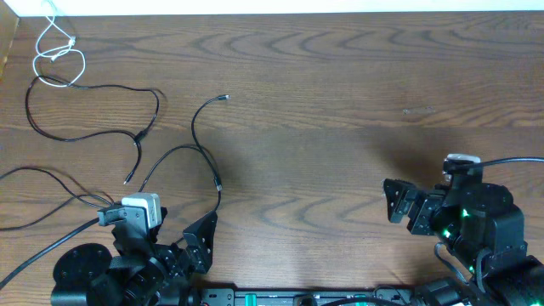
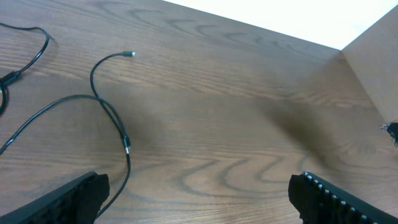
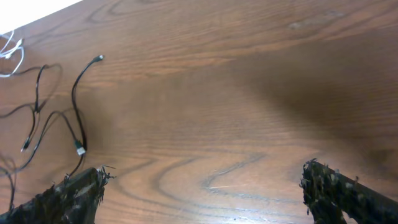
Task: Untangle cables
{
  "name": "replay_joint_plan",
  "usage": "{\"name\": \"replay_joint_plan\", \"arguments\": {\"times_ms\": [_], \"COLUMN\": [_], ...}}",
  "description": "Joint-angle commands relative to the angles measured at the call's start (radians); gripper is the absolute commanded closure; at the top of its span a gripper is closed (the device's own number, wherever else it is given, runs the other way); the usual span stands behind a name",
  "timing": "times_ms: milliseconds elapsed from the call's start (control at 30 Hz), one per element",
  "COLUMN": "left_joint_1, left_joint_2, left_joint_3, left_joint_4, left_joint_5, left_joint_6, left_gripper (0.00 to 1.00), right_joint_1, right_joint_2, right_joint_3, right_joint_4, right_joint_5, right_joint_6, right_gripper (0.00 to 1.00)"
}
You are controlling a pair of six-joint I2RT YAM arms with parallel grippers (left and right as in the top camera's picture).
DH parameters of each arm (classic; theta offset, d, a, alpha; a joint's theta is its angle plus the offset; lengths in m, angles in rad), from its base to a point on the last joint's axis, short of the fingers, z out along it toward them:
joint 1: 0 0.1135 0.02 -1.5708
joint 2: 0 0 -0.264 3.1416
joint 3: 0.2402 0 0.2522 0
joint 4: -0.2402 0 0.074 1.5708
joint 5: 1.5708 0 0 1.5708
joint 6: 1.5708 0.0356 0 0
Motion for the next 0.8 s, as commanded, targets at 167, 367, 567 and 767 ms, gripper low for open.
{"name": "replay_joint_plan", "arguments": {"times_ms": [167,367,567,767], "left_joint_1": [-0.004,-0.004,-0.004,-0.004], "left_joint_2": [0.000,0.000,0.000,0.000], "left_joint_3": [-0.004,-0.004,-0.004,-0.004], "left_joint_4": [0.000,0.000,0.000,0.000], "left_joint_5": [0.009,0.009,0.009,0.009], "left_joint_6": [0.017,0.017,0.017,0.017], "left_gripper": [0.02,0.02,0.02,0.02], "right_joint_1": [-0.150,-0.215,-0.221,-0.252], "right_joint_2": [-0.031,-0.109,-0.192,-0.242], "right_joint_3": [0.007,0.007,0.007,0.007], "right_joint_4": [-0.005,-0.005,-0.005,-0.023], "right_joint_5": [0.019,0.019,0.019,0.019], "right_joint_6": [-0.014,-0.014,-0.014,-0.014], "right_gripper": [0.01,0.01,0.01,0.01]}}
